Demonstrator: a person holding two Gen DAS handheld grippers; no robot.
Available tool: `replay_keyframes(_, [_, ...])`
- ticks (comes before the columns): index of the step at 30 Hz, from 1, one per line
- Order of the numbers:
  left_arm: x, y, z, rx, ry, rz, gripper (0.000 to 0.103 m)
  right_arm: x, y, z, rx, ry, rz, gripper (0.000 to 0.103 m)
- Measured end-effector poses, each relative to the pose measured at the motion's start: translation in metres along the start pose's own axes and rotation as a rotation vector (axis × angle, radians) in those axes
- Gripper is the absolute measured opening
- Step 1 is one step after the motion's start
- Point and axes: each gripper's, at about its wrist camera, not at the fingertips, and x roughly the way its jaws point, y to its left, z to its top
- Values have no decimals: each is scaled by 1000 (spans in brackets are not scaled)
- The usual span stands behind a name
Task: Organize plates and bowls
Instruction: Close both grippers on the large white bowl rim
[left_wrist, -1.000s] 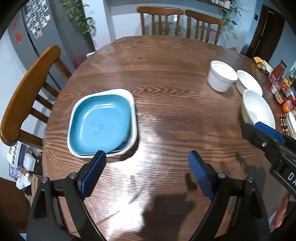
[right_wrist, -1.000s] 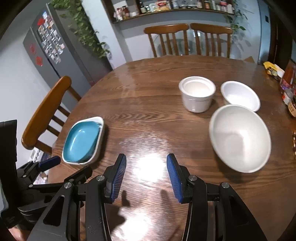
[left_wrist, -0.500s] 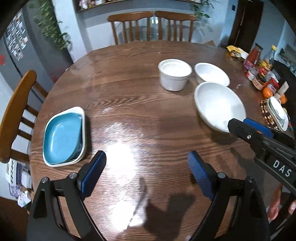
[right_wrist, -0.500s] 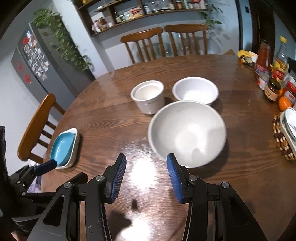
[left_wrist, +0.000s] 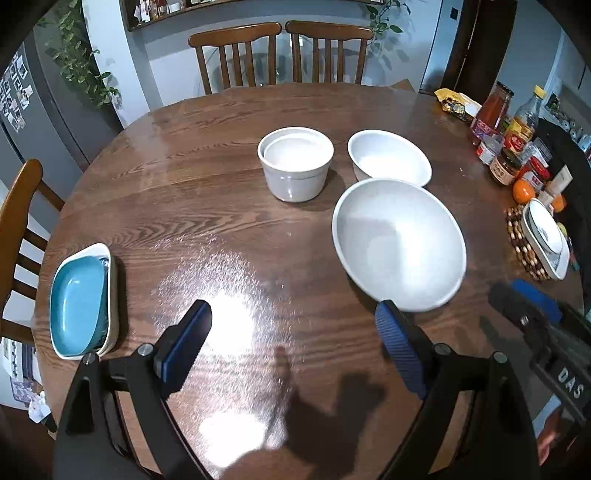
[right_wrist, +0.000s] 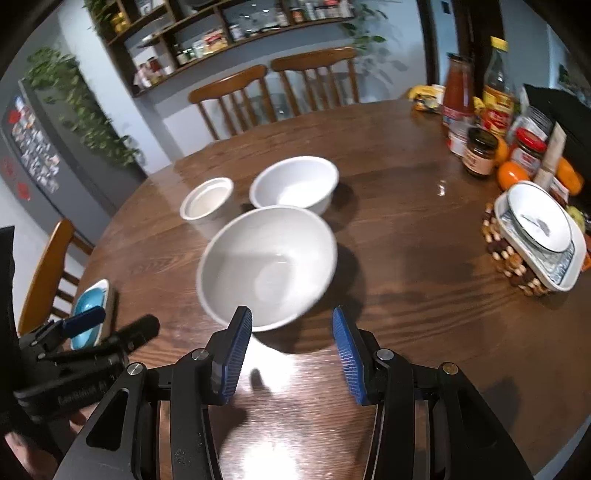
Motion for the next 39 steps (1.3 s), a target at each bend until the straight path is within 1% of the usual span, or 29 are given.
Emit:
replay_keyframes(4, [14, -8, 12, 4, -5, 20, 90, 9, -11, 3, 16, 14, -22, 47])
replay_keyframes(7, [29, -12, 18, 4, 15, 25, 90, 18, -16, 7, 19, 30, -33, 47])
replay_keyframes(13, [51, -17, 25, 5, 58, 8, 90, 41, -23, 17, 23, 67, -44, 47])
replay_keyframes(18, [66, -22, 31, 18, 79, -3, 89, 60, -26, 25, 32, 95, -32, 47])
replay_keyframes(21, [73, -25, 32, 34, 92, -12, 80, 70, -25, 28, 32, 112, -13, 47])
replay_keyframes(23, [78, -27, 33, 39, 105, -24, 69, 73, -25, 28, 35, 116, -11, 47])
replay_keyframes(27, [86, -27, 33, 43, 122, -41, 57, 80, -25, 30, 40, 126, 0, 46])
replay_keyframes(29, [88, -27, 34, 46, 124, -40, 47, 83, -27, 31, 51, 132, 10, 46])
replay_keyframes(30, [88, -27, 34, 49, 125, -46, 46, 84, -27, 31, 54, 134, 13, 46])
replay_keyframes(31, [89, -28, 34, 53, 125, -55, 42, 85, -28, 30, 56, 141, 20, 42])
replay_keyframes(32, [89, -29, 34, 55, 124, -59, 40, 87, -29, 30, 58, 145, 25, 40])
replay_keyframes(33, [89, -32, 35, 61, 122, -61, 39, 89, -29, 30, 63, 152, 34, 37])
replay_keyframes(35, [90, -35, 35, 68, 122, -72, 30, 91, -30, 30, 73, 161, 50, 34])
replay_keyframes(38, [90, -40, 35, 83, 120, -81, 23, 91, -27, 30, 64, 157, 62, 25])
replay_keyframes(39, [89, -42, 35, 90, 117, -81, 22, 91, -25, 29, 57, 155, 65, 19])
